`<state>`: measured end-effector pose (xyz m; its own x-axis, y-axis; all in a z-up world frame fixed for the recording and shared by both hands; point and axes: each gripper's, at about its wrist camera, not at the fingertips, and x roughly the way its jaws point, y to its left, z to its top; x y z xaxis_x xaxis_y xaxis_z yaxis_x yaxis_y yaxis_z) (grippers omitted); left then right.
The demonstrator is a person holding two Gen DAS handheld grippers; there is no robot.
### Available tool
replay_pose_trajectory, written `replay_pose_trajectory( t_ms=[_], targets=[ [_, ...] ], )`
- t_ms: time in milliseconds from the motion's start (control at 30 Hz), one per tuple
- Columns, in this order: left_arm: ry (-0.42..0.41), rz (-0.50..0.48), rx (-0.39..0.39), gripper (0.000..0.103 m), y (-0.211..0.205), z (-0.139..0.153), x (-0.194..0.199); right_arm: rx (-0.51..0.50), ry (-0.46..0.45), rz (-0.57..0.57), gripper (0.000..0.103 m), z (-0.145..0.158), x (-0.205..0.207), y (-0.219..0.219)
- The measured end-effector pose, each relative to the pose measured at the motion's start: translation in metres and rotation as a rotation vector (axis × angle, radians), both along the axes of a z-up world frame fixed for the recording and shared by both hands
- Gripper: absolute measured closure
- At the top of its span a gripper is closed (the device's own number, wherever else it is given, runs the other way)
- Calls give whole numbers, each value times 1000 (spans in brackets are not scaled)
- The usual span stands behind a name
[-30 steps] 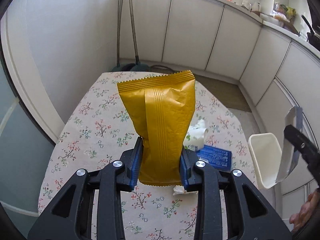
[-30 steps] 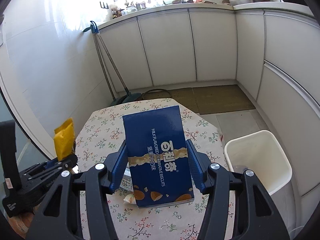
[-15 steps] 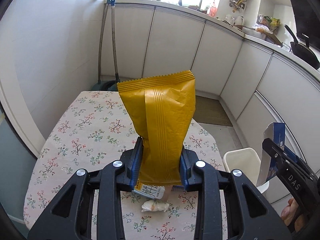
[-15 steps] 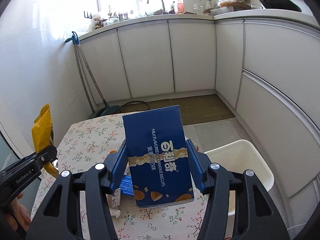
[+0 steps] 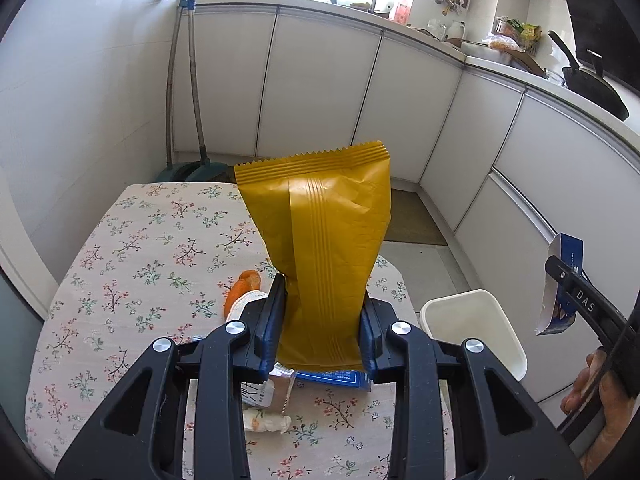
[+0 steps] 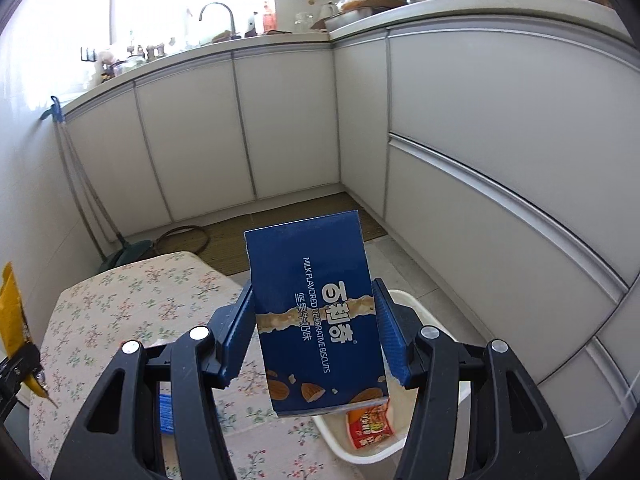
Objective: Collect trash
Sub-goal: 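Carry the blue box to the white bin and release it while the left carries the packet, then lower the yellow packet into the white bin and open the left gripper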
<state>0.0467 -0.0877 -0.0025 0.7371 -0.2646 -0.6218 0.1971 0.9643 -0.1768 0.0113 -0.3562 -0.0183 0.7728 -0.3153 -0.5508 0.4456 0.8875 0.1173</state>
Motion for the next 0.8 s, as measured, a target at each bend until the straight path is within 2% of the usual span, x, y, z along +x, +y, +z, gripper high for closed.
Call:
replay_pose_trajectory(
  t_ms=[133, 300, 467, 600, 800],
  targets=[
    [-10, -17, 15, 72, -18, -5, 1, -43, 48, -111, 47, -12, 8, -24],
    [-32, -60, 33, 72, -47, -10, -1, -19, 90, -187, 47, -25, 10, -50],
    [-23, -106, 38, 72, -75, -20, -1, -40, 80, -230, 27, -21, 0, -65],
    [-4, -146, 44, 72, -97, -27, -1, -1, 69, -249, 22, -17, -9, -80],
    [-20, -206, 65, 72, -133, -28, -3, 29, 32, -279, 18, -7, -28, -101]
  ],
)
